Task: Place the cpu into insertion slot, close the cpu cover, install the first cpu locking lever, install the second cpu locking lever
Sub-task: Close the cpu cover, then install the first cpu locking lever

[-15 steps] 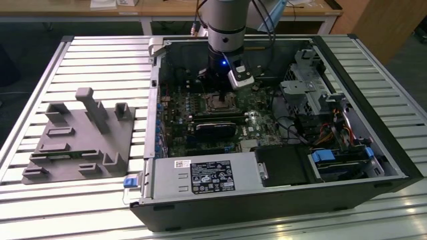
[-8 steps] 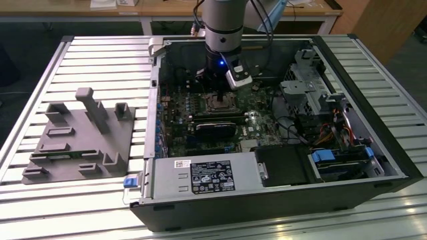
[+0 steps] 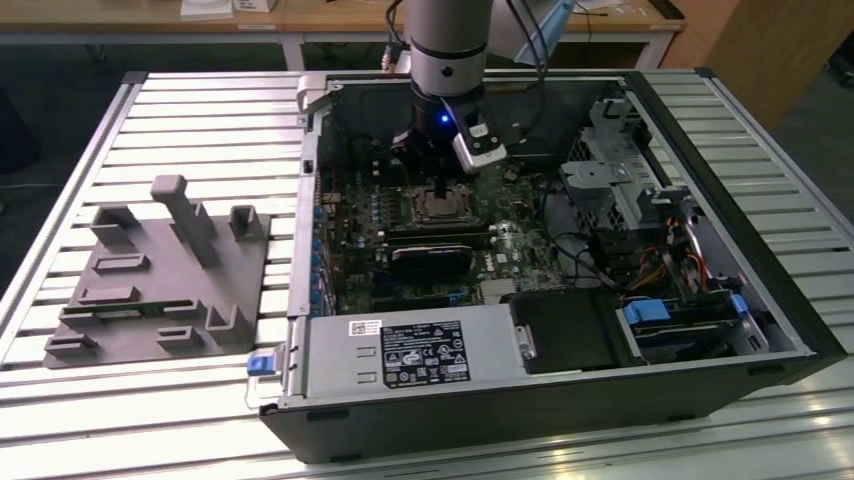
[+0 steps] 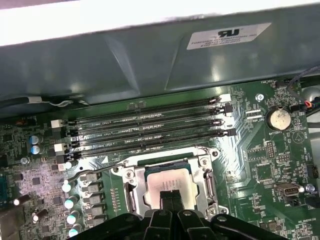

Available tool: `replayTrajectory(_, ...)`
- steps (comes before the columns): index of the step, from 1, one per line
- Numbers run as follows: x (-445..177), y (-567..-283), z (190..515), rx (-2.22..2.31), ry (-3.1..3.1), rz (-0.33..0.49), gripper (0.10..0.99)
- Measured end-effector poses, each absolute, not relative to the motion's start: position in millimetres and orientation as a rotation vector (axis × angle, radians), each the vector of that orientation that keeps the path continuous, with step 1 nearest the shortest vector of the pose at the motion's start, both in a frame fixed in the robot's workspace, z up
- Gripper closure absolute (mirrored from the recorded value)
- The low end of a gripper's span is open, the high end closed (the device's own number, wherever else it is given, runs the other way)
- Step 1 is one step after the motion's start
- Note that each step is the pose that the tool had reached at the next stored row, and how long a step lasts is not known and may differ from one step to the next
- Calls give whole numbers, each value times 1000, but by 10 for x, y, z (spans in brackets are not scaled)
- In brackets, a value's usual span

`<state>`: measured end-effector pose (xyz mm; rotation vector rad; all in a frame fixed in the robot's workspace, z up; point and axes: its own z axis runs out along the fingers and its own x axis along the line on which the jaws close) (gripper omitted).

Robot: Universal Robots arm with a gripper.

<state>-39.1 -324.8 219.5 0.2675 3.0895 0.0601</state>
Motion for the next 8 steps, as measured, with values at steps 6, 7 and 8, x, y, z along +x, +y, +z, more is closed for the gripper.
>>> replayTrajectory(6,-391,-3248,2212,268,3090,60,980)
replayTrajectory(7,-391,-3248,2213,267,3090,60,980)
replayTrajectory(8,-391,-3248,2214,268,3090,60,980)
